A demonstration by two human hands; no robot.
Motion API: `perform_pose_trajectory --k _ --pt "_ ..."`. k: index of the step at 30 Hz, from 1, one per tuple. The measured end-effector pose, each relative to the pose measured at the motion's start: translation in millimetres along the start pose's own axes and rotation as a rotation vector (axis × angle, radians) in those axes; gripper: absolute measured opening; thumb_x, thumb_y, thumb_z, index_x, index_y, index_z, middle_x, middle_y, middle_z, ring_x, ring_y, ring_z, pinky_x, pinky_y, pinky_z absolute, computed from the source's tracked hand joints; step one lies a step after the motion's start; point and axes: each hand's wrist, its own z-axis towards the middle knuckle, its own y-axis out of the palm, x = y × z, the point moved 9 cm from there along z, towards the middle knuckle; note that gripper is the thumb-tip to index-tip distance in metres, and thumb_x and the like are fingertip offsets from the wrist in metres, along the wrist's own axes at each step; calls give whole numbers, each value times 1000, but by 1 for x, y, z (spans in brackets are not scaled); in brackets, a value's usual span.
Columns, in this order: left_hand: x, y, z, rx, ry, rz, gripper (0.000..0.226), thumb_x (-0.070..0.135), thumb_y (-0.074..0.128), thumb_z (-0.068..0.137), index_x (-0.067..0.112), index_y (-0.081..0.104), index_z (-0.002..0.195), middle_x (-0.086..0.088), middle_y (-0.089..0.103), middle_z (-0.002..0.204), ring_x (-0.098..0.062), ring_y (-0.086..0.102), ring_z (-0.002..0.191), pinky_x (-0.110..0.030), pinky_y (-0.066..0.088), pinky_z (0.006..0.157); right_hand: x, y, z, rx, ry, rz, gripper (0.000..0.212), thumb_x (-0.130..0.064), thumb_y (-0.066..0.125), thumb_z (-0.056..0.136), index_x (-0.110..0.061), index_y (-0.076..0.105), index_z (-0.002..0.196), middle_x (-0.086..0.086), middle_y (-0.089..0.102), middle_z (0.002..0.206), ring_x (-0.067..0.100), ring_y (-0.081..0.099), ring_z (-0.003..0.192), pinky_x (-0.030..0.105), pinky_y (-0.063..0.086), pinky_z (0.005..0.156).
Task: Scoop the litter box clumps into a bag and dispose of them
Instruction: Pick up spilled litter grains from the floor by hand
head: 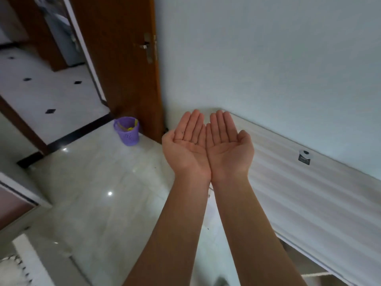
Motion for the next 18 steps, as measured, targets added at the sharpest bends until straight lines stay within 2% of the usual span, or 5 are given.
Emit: perform_pose_trajectory --k 3,5,8,12,18 --pt "26 -10 23 19 56 -26 52 31 25 103 2 66 116 -16 72 116 -29 64 119 -40 42 112 33 6 21 -3 71 -16 52 -30 24 106 1 61 125 16 68 124 26 60 122 39 40 111" --pt "38 -17 39 37 95 -25 52 30 25 104 1 65 119 -16 72 117 -29 64 119 -41 41 113 51 9 35 3 113 -28 53 -31 24 106 1 61 126 16 68 122 26 62 119 39 42 110" --pt "46 -18 64 49 146 -20 54 31 24 105 -1 61 126 -17 71 119 -31 64 118 -44 40 114 67 14 60 4 160 -41 53 -32 24 106 0 62 124 16 71 117 25 66 110 36 48 101" --pt "55 -2 102 77 227 -14 53 31 26 104 -1 62 125 -18 71 118 -32 65 117 -46 40 114 77 30 103 -8 218 -50 54 -35 26 106 -1 64 123 13 72 114 24 69 107 35 51 96" --pt "87 21 146 129 378 -1 50 29 26 104 -1 64 120 -17 72 115 -30 67 113 -43 46 109 106 67 158 -89 330 -51 54 -36 25 106 -3 65 118 13 73 113 24 68 108 36 50 98"
